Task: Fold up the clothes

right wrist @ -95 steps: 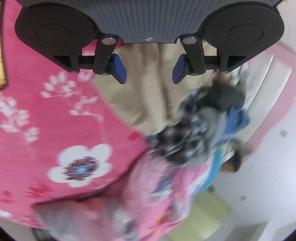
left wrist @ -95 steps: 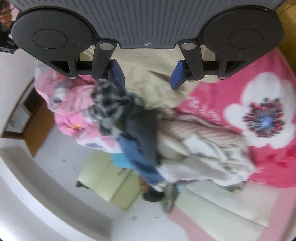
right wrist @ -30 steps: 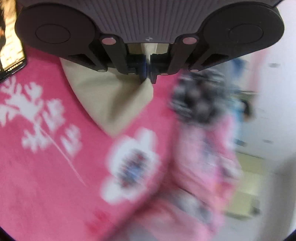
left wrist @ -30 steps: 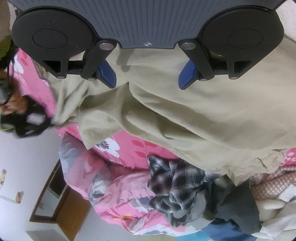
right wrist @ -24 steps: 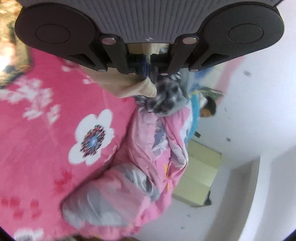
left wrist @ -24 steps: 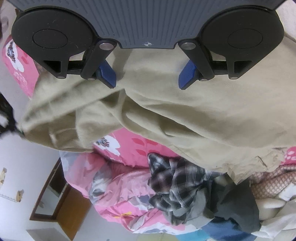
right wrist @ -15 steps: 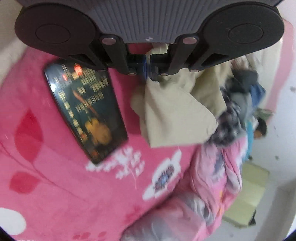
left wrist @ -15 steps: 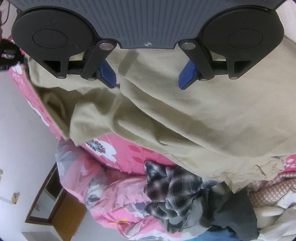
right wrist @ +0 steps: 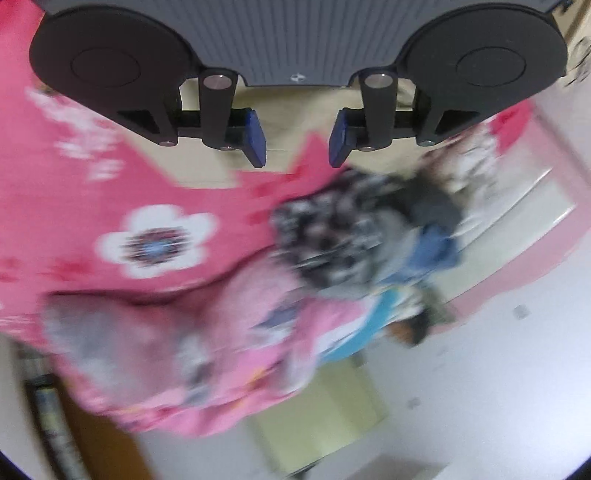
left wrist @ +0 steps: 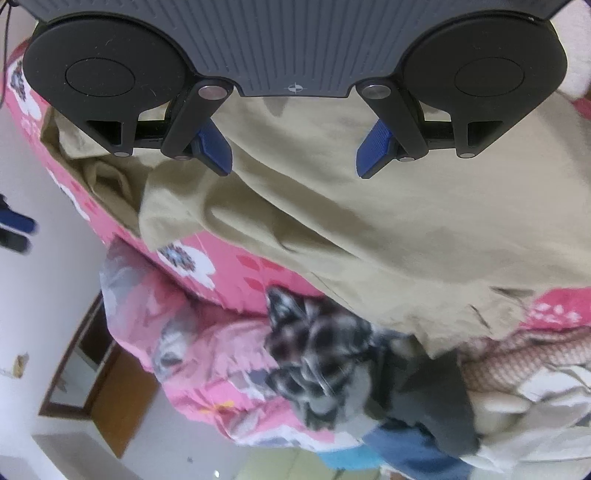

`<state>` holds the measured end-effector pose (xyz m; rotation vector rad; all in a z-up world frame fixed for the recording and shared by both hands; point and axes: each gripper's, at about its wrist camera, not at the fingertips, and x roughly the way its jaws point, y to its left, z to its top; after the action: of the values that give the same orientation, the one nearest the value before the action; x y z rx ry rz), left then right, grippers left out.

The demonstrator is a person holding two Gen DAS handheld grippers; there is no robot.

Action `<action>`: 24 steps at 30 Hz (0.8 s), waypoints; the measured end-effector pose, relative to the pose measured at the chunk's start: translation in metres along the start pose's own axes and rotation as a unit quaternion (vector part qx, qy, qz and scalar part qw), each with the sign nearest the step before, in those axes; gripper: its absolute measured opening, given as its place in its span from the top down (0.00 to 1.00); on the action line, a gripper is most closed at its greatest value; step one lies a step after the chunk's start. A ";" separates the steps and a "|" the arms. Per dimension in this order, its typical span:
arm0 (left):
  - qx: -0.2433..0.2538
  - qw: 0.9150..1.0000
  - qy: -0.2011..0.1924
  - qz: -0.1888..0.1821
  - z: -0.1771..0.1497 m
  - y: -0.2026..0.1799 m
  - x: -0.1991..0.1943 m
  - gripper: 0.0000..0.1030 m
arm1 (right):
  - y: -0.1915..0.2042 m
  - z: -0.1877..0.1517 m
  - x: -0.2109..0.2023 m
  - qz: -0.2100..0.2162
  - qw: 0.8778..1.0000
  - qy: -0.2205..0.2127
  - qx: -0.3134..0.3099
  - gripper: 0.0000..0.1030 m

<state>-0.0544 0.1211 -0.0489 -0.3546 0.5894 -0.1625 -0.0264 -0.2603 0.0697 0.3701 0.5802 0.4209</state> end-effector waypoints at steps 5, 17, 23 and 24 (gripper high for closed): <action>-0.030 0.998 -0.035 0.045 0.011 0.038 -0.032 0.27 | 0.043 0.023 0.102 0.080 0.991 0.106 0.004 0.46; -0.198 0.978 -0.012 0.069 -0.003 0.147 -0.066 0.27 | 0.067 0.031 0.385 0.031 0.952 0.304 0.028 0.40; -0.233 0.971 -0.007 0.048 -0.005 0.170 -0.054 0.27 | 0.074 0.004 0.419 0.027 0.940 0.340 -0.006 0.62; -0.238 0.970 -0.009 0.044 -0.005 0.173 -0.051 0.27 | 0.083 0.001 0.411 0.041 0.938 0.343 -0.019 0.87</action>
<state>-0.0909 0.2928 -0.0910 -0.7931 0.6236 0.0723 0.2625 0.0070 -0.0760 0.2023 1.2377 0.6469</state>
